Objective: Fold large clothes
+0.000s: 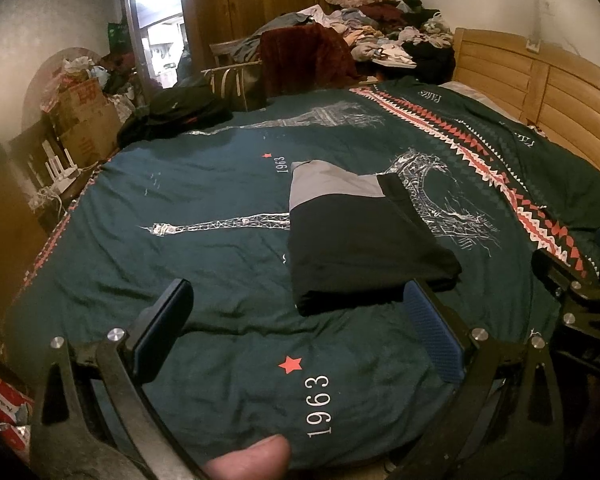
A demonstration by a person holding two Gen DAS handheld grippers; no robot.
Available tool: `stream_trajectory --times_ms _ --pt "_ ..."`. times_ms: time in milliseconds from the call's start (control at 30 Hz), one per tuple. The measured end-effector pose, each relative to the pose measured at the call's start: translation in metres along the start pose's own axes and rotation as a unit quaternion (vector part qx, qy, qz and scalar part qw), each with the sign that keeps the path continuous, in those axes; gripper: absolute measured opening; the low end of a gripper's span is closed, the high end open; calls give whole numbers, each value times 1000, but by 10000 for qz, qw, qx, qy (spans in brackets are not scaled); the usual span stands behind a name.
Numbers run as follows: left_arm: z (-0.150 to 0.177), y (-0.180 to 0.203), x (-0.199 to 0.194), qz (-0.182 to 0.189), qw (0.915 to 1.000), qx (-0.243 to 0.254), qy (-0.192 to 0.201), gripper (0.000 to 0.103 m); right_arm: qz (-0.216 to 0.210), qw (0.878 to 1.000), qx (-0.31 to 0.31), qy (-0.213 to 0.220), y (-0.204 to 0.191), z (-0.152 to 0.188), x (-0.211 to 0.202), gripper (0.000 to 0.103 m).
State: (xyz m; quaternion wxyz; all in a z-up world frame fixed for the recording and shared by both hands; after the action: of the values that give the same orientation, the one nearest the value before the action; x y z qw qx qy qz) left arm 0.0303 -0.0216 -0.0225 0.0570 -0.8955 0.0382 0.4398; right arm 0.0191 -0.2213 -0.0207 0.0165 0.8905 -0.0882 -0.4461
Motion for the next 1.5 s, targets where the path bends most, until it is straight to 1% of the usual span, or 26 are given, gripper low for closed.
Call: stream_trajectory --times_ms 167,367,633,767,1033,1133,1300,1500 --pt "0 -1 3 20 10000 7 -39 103 117 9999 -29 -14 -1 -1 -1 103" --pt "1 -1 7 62 9999 -9 -124 103 142 9999 -37 -4 -1 -1 -1 103" --pt "2 -1 8 73 9999 -12 -140 103 144 9999 -37 -6 -1 -1 -1 103" --pt "3 -2 9 120 9998 -39 -127 103 162 9999 -40 -3 -1 -2 -1 103" --pt "2 -1 7 141 9999 -19 -33 103 491 9985 -118 190 2 -4 -4 103" --pt "2 1 9 114 9999 23 -43 103 460 9987 -158 154 2 -4 -1 103" --pt "3 3 11 117 9999 22 -86 103 547 9982 -202 148 3 -3 1 103" --pt "3 7 8 88 9999 63 -23 103 548 9982 -165 182 7 -3 0 103"
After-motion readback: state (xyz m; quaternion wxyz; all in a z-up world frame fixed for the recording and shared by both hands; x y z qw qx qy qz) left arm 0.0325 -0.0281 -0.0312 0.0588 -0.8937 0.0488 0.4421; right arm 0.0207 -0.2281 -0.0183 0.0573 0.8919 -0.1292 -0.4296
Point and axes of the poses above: each gripper's, at about its wrist camera, not at the fingertips, and x roughly the way its jaws point, y to its right, z to its underside, the point moved 6 cm from there along x, roughly the way its jaws point, and after that the axes turned 12 degrees about -y, right-handed, at the moved point
